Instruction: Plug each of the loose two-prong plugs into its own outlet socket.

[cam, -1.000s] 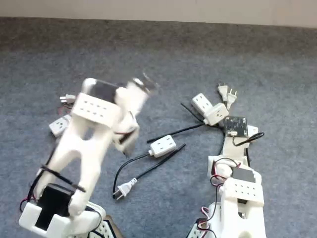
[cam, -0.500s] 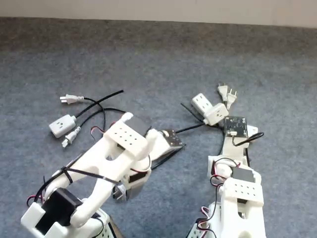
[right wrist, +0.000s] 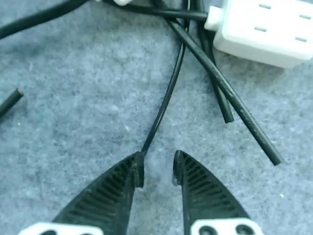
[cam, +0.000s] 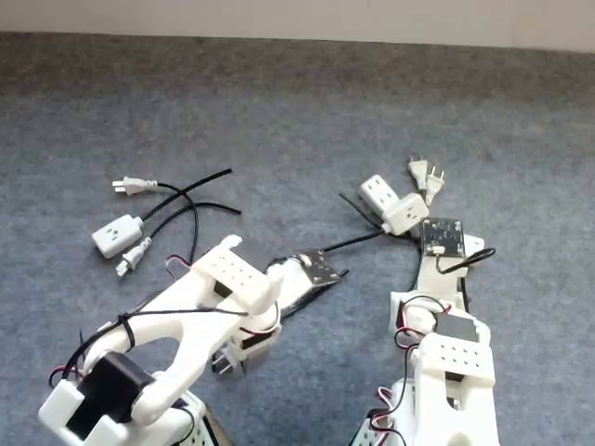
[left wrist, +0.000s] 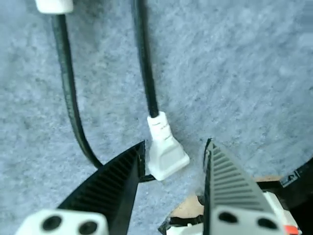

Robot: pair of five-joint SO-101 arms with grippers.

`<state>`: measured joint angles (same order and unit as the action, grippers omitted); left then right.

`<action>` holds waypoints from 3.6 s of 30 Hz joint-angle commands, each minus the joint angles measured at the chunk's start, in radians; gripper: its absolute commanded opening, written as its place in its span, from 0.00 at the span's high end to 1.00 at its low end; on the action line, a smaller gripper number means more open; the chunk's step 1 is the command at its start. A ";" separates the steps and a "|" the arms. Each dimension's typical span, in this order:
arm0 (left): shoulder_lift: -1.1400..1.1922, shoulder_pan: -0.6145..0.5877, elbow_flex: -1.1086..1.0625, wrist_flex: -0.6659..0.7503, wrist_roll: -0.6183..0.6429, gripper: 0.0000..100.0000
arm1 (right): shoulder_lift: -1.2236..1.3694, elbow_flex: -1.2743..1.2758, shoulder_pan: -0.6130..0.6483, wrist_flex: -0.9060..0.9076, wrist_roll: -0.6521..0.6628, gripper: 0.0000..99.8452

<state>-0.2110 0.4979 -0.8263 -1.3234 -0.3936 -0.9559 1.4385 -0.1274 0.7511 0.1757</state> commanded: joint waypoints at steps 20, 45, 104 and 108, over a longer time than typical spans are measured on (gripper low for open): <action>-0.033 -0.027 -0.142 0.167 -0.003 0.81 | 0.004 -0.002 -0.010 -0.018 -0.006 0.89; -0.041 -0.007 0.634 -0.310 -0.006 0.99 | -0.002 0.025 -0.010 -0.042 -0.005 0.89; -1.488 -0.532 -0.552 1.846 0.238 0.99 | -0.002 -0.148 0.237 -0.024 0.002 0.89; -1.567 -0.475 -0.607 1.852 0.127 0.99 | 0.005 -0.294 0.240 0.079 0.002 0.89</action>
<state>-1.7146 -0.0253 -1.4016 0.5040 -0.1849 -0.9559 1.2758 0.0967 0.7664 0.1741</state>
